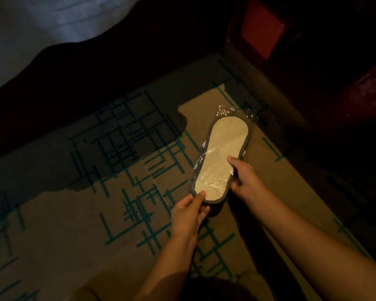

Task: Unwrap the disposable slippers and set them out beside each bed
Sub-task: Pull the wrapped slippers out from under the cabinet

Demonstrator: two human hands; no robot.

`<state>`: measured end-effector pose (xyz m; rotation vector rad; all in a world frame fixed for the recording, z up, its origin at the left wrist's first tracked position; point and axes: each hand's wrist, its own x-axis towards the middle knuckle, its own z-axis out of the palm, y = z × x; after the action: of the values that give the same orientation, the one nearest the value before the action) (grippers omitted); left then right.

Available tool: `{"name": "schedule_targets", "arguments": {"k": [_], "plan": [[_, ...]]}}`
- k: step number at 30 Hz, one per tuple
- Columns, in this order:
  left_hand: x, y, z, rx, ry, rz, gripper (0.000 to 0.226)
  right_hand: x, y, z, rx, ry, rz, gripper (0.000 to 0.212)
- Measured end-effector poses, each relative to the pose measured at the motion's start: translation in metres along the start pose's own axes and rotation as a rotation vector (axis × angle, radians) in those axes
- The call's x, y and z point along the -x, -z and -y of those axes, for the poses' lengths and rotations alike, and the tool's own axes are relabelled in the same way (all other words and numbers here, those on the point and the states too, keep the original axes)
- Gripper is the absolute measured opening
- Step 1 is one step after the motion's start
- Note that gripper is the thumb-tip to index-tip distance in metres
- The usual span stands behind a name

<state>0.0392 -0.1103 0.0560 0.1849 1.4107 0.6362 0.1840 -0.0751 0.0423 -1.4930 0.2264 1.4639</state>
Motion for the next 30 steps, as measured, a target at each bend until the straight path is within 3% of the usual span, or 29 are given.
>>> {"name": "schedule_targets", "arguments": {"k": [3, 7, 13, 18, 23, 26, 28, 30], "plan": [[-0.001, 0.015, 0.006, -0.026, -0.008, 0.006, 0.024, -0.01, 0.0, 0.016, -0.017, 0.041, -0.03, 0.044], [-0.001, 0.038, 0.017, -0.024, -0.009, 0.024, 0.024, -0.019, -0.005, 0.044, -0.021, 0.186, -0.036, 0.017], [-0.001, 0.061, 0.027, -0.001, 0.002, -0.017, 0.015, -0.016, -0.024, 0.076, 0.035, 0.345, -0.036, 0.012], [-0.006, 0.073, 0.035, 0.048, 0.014, -0.117, 0.013, -0.006, -0.038, 0.101, -0.019, 0.459, 0.092, 0.016], [-0.008, 0.057, 0.035, -0.105, 0.052, -0.019, 0.013, 0.007, -0.042, 0.094, 0.138, 0.372, 0.243, 0.012], [-0.007, 0.052, 0.023, -0.433, -0.096, -0.183, 0.031, 0.012, -0.039, 0.077, 0.302, 0.288, 0.322, 0.015], [-0.002, 0.054, 0.001, -0.365, -0.276, -0.29, 0.037, 0.017, -0.037, 0.064, 0.362, 0.237, 0.365, 0.015], [-0.001, 0.052, -0.028, -0.188, -0.3, -0.115, 0.037, 0.021, -0.035, 0.051, 0.382, 0.179, 0.42, 0.017]]}}
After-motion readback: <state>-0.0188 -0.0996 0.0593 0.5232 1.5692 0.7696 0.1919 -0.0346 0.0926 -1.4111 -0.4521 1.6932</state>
